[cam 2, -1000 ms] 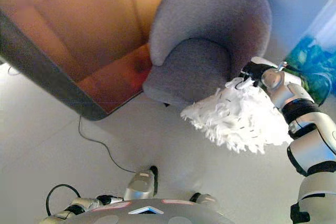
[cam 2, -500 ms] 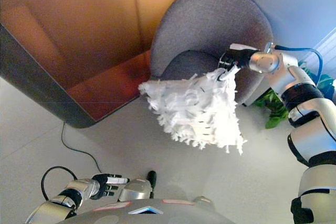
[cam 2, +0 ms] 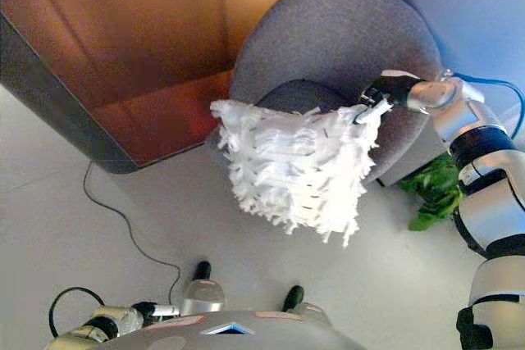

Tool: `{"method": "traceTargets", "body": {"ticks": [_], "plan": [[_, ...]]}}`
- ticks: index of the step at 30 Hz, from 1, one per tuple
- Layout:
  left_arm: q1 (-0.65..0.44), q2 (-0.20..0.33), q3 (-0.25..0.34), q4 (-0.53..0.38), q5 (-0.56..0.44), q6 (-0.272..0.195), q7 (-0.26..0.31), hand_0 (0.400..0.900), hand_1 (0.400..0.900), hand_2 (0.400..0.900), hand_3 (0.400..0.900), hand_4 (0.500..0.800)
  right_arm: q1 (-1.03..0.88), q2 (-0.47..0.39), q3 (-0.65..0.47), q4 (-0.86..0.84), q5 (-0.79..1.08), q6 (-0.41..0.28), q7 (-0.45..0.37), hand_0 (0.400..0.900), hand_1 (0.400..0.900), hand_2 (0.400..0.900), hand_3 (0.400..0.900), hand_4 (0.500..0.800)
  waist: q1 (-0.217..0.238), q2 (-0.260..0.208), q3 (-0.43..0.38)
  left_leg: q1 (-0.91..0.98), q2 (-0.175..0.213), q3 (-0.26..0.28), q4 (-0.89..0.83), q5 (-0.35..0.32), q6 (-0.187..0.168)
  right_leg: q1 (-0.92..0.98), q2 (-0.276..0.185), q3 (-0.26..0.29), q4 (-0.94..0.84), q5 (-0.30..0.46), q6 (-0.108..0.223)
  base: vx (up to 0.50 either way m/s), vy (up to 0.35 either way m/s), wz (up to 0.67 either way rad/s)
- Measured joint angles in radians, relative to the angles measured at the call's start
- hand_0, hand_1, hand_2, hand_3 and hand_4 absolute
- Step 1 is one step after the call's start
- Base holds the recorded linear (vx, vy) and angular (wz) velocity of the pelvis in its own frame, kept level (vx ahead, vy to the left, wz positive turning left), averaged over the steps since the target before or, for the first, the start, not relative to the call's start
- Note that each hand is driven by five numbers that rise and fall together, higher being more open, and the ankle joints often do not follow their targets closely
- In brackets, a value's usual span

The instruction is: Pick up the pillow and put it on the sofa.

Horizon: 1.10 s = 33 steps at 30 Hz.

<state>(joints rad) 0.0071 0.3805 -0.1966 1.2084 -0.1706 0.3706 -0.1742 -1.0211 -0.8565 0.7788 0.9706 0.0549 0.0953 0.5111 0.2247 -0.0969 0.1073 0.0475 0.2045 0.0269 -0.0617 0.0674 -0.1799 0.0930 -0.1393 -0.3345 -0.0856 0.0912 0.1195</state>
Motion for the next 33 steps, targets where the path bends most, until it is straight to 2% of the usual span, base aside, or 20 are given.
{"method": "traceTargets", "body": {"ticks": [3, 5, 6, 7, 9, 12, 16, 26, 33], "plan": [[-0.019, 0.011, 0.000, 0.004, 0.000, -0.002, 0.006, 0.900, 0.900, 0.900, 0.900, 0.800, -0.035, 0.004, -0.001, 0.033, 0.002, 0.047, -0.012, 0.400, 0.400, 0.400, 0.400, 0.500, 0.009, 0.007, 0.005, -0.053, -0.002, -0.036, 0.016, 0.002, -0.002, -0.025, 0.002, -0.022, 0.002, -0.003, 0.001, -0.10, -0.187, 0.42], [-0.048, 0.010, -0.003, 0.003, -0.001, -0.005, 0.004, 0.900, 0.900, 0.900, 0.900, 0.800, -0.085, 0.003, 0.000, 0.059, 0.013, 0.083, -0.051, 0.400, 0.400, 0.400, 0.400, 0.500, 0.014, 0.023, 0.015, -0.116, 0.003, -0.069, 0.032, 0.012, -0.005, -0.073, 0.006, -0.041, 0.023, -0.006, -0.005, -0.17, -0.185, 0.29], [-0.057, 0.007, -0.010, 0.002, -0.002, -0.013, 0.000, 0.900, 0.900, 0.900, 0.900, 0.800, -0.109, 0.002, 0.000, 0.065, 0.014, 0.096, -0.087, 0.835, 0.835, 0.835, 0.835, 0.761, 0.029, 0.035, 0.022, -0.144, 0.003, -0.080, 0.034, 0.021, -0.005, -0.099, 0.007, -0.048, 0.036, -0.008, -0.008, -0.12, -0.139, 0.21], [-0.060, 0.004, -0.018, 0.000, -0.002, -0.025, -0.003, 0.900, 0.900, 0.900, 0.900, 0.800, -0.132, 0.004, 0.003, 0.076, 0.020, 0.103, -0.123, 0.900, 0.900, 0.900, 0.900, 0.800, 0.034, 0.044, 0.028, -0.165, 0.004, -0.085, 0.037, 0.026, -0.005, -0.122, 0.004, -0.049, 0.054, -0.012, -0.011, -0.07, -0.116, 0.17], [-0.064, 0.000, -0.018, 0.001, -0.002, -0.037, -0.009, 0.900, 0.900, 0.900, 0.900, 0.800, -0.183, 0.004, 0.001, 0.100, 0.027, 0.147, -0.173, 0.900, 0.900, 0.900, 0.900, 0.800, 0.048, 0.062, 0.039, -0.203, 0.003, -0.102, 0.038, 0.038, -0.004, -0.155, 0.003, -0.049, 0.065, -0.012, -0.012, -0.05, -0.100, 0.17], [-0.048, 0.001, -0.018, -0.002, -0.003, -0.056, -0.010, 0.900, 0.900, 0.900, 0.900, 0.800, -0.257, 0.004, 0.001, 0.159, 0.026, 0.211, -0.202, 0.900, 0.900, 0.900, 0.900, 0.800, 0.068, 0.076, 0.060, -0.225, 0.001, -0.125, 0.037, 0.047, -0.005, -0.170, 0.003, -0.049, 0.077, -0.021, -0.011, -0.06, -0.084, 0.10], [-0.018, 0.001, -0.018, -0.002, -0.004, -0.084, -0.015, 0.900, 0.900, 0.900, 0.900, 0.800, -0.318, -0.006, 0.001, 0.209, 0.023, 0.250, -0.222, 0.900, 0.900, 0.900, 0.900, 0.800, 0.081, 0.073, 0.082, -0.232, 0.002, -0.127, 0.037, 0.048, -0.006, -0.181, 0.002, -0.048, 0.088, -0.026, -0.011, -0.02, -0.046, -0.06], [-0.016, 0.002, -0.016, -0.008, -0.025, -0.124, -0.035, 0.900, 0.900, 0.900, 0.900, 0.800, -0.321, -0.007, -0.002, 0.241, 0.007, 0.275, -0.219, 0.900, 0.900, 0.900, 0.900, 0.800, 0.059, 0.073, 0.085, -0.231, 0.005, -0.110, 0.032, 0.048, -0.006, -0.194, 0.001, -0.034, 0.095, -0.028, -0.012, 0.00, -0.009, -0.04], [-0.028, 0.002, -0.015, -0.006, -0.024, -0.124, -0.076, 0.900, 0.900, 0.900, 0.900, 0.800, -0.321, -0.051, -0.038, 0.256, -0.024, 0.285, -0.215, 0.900, 0.900, 0.900, 0.900, 0.800, 0.048, 0.113, 0.109, -0.215, 0.005, -0.098, 0.030, 0.048, -0.006, -0.189, -0.001, -0.022, 0.097, -0.028, -0.012, 0.01, 0.025, -0.07]]}}
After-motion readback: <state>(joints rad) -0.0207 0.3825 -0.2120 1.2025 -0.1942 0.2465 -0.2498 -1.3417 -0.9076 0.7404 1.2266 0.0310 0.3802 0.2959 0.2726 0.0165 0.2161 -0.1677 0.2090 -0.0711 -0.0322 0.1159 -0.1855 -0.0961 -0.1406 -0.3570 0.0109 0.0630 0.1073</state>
